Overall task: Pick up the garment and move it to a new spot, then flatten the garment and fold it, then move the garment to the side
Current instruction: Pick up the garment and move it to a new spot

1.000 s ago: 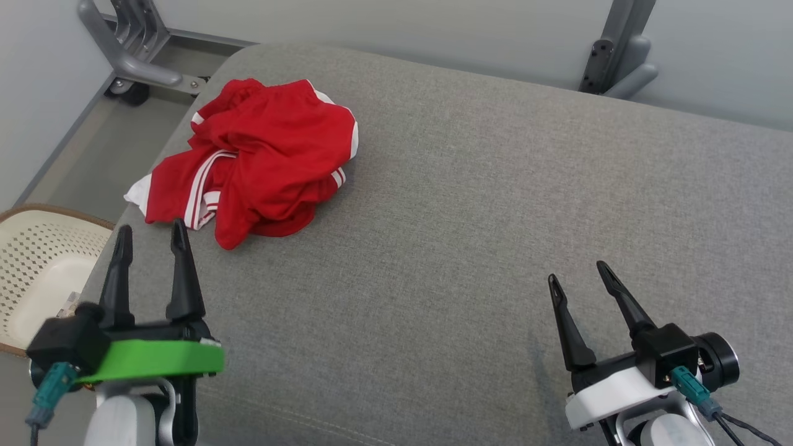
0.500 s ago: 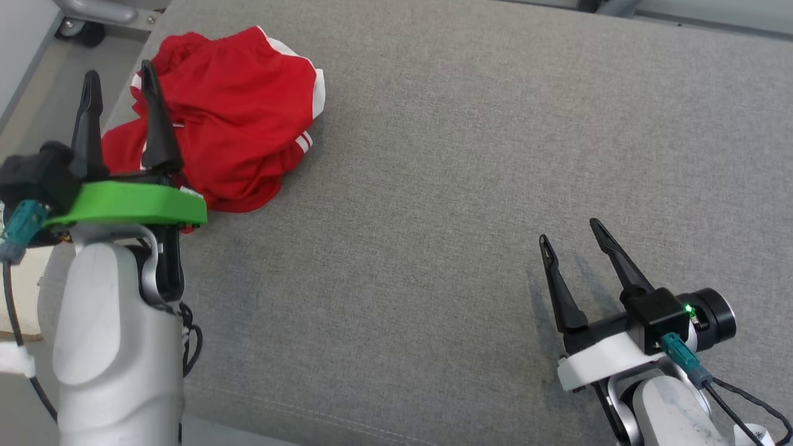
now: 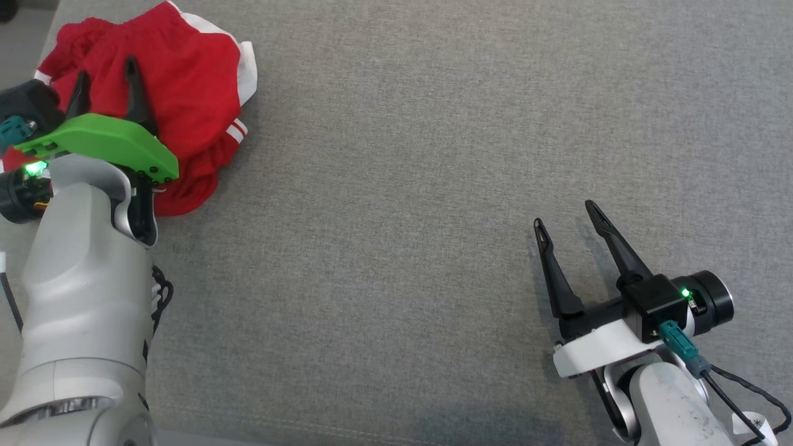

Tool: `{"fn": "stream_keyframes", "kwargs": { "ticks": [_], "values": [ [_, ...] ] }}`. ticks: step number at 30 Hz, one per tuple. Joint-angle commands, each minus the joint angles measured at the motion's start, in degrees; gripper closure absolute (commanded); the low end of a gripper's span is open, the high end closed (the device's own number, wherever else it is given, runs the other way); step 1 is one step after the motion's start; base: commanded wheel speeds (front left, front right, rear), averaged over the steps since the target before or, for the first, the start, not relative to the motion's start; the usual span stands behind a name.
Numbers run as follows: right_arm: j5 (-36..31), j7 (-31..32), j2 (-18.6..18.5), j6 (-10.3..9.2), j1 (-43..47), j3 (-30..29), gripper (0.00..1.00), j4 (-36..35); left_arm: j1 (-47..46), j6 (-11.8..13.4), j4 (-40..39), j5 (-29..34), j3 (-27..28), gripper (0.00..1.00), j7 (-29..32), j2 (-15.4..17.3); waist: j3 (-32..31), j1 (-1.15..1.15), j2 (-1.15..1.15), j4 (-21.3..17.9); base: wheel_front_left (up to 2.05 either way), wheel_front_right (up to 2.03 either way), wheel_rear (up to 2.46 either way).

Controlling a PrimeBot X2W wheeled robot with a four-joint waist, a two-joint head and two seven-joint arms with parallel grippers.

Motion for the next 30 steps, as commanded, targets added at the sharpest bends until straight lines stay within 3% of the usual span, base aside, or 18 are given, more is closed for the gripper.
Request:
{"fn": "stream_keyframes", "kwargs": {
  "ticks": [1, 4, 10, 20, 21, 22, 23, 30],
  "values": [
    [0.1, -0.2, -0.2, 0.0, -0.6, 0.0, 0.0, -0.3, -1.6, 0.0, 0.6, 0.3, -0.1, 0.0, 0.3, 0.7, 1.2, -0.01, 0.0, -1.4, 0.0, 0.0, 0.0],
    [0.3, -0.2, -0.2, 0.0, -0.4, 0.1, 0.0, -0.3, -4.8, 2.2, 8.6, 1.7, -1.5, 0.0, 1.9, 1.7, 1.5, -0.01, 0.0, -2.4, 0.0, 0.0, 0.0],
    [0.9, -0.2, -0.2, 0.0, -1.0, 0.8, 0.0, -0.5, -6.4, 6.2, 12.8, 3.3, -3.3, 0.0, 4.7, 3.1, 2.0, -0.01, 0.0, -3.9, 0.0, 0.0, 0.0],
    [1.3, -0.2, -0.2, 0.0, -1.6, 0.9, 0.0, -1.0, -5.2, 7.5, 14.2, 4.0, -5.2, 0.0, 7.4, 4.0, 3.7, -0.01, 0.0, -4.4, 0.0, 0.0, 0.0],
    [1.3, -0.2, -0.2, 0.0, -1.7, 1.0, 0.0, -0.9, -5.1, 7.2, 14.3, 4.0, -5.3, 0.04, 7.5, 4.1, 3.7, -0.01, 0.0, -4.5, 0.0, 0.0, 0.0],
    [1.4, -0.2, -0.2, 0.0, -1.8, 1.0, 0.0, -0.8, -4.9, 7.0, 14.3, 3.7, -5.2, 0.57, 6.8, 4.1, 3.7, -0.01, 0.0, -4.5, 0.0, 0.0, 0.0],
    [1.6, -0.2, -0.2, 0.0, -1.8, 1.1, 0.0, -0.6, -4.8, 6.9, 14.3, 3.7, -5.3, 1.0, 6.0, 4.2, 3.5, -0.01, 0.0, -4.5, 0.0, 0.0, 0.0],
    [2.9, -0.2, -0.2, 0.0, -1.7, 1.2, 0.0, -0.3, -3.9, 5.7, 11.6, 2.6, -4.7, 1.0, -0.2, 5.1, 0.7, -0.01, 0.0, -4.9, 0.0, 0.0, 0.0]
  ]
}}
